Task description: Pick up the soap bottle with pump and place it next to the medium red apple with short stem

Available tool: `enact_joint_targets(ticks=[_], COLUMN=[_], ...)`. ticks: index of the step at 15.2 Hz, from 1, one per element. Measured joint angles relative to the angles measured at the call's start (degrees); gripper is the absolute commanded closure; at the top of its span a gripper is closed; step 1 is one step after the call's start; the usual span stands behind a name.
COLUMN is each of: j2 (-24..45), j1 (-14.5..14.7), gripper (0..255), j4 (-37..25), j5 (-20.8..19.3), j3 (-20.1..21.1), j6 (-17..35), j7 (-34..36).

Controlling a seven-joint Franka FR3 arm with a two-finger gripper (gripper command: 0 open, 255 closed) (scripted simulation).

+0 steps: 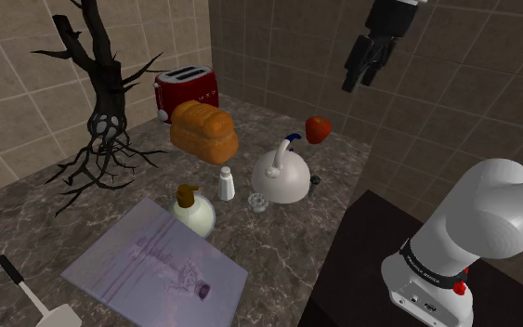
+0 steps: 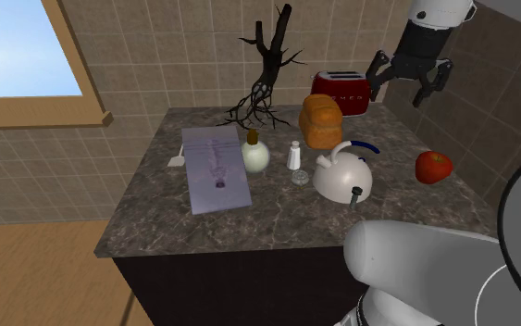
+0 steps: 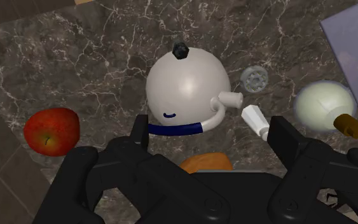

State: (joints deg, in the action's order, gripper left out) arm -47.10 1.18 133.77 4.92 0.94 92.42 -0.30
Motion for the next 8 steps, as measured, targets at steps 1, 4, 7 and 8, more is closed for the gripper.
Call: enact_joint_targets(ticks=[1,4,7,8], j2=[0.00,1.76,4.99,6.42], j1=[0.00,0.74,1.72,1.93], gripper=[0,0,0,0], j4=[0.00,0.39,0.63,0.50], j5=[0.00,1.35,3.10,3.50], j3=[0.00,2.41,5.88,6.86], j6=[0.00,2.16,5.61,6.93], j7=[0.00,2.21,5.34,6.18])
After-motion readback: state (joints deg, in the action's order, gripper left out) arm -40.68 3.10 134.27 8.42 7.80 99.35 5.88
